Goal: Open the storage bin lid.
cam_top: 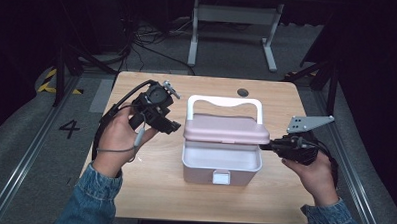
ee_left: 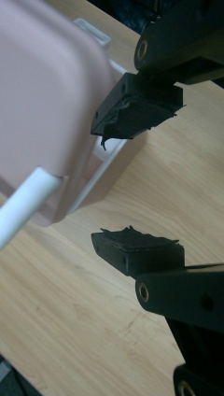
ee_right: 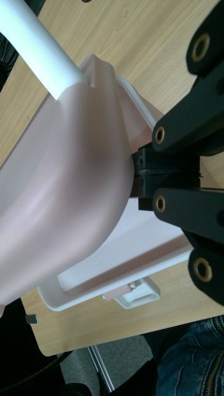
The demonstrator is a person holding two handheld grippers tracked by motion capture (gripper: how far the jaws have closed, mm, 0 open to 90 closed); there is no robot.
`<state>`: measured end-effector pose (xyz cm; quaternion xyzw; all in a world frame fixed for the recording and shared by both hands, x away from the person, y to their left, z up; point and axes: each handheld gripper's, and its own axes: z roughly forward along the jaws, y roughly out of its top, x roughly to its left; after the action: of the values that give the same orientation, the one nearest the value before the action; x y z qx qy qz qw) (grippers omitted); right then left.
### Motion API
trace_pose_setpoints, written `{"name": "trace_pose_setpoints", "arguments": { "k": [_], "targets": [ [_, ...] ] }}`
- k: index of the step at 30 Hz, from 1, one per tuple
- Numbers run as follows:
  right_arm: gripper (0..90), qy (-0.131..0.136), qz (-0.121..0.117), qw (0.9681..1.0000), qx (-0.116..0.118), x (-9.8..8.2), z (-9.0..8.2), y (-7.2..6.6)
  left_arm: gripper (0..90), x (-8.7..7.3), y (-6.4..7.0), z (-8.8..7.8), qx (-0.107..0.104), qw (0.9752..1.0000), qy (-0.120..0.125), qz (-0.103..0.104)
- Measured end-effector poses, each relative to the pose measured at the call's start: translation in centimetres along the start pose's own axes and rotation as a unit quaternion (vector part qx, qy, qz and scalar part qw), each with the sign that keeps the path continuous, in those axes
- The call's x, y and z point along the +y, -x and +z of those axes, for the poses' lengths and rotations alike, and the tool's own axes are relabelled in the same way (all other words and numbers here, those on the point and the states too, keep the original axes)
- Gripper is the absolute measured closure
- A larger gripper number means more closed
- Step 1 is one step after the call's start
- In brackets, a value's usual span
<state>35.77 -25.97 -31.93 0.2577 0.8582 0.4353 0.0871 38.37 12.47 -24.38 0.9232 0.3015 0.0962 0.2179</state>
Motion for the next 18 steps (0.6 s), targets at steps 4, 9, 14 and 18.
{"name": "trace_pose_setpoints", "arguments": {
  "k": [4,9,14,18],
  "targets": [
    [89.9,0.004,0.005,1.0,0.002,0.1,0.0,0.1,40.0,-0.9,0.3,0.3,-0.003,0.9999,-0.013,0.01],
    [89.9,0.007,0.012,0.9999,0.001,0.3,-0.1,0.1,40.6,-1.5,0.5,0.9,-0.015,0.9996,-0.015,0.021],
    [89.9,0.008,0.012,0.9999,0.002,0.3,-0.1,0.1,37.9,-1.8,1.4,1.1,-0.005,0.9991,-0.01,0.041],
    [89.9,0.008,0.015,0.9999,0.004,0.3,-0.1,0.2,36.4,-1.5,1.8,1.3,0.002,0.9989,0.009,0.045]
  ]
}}
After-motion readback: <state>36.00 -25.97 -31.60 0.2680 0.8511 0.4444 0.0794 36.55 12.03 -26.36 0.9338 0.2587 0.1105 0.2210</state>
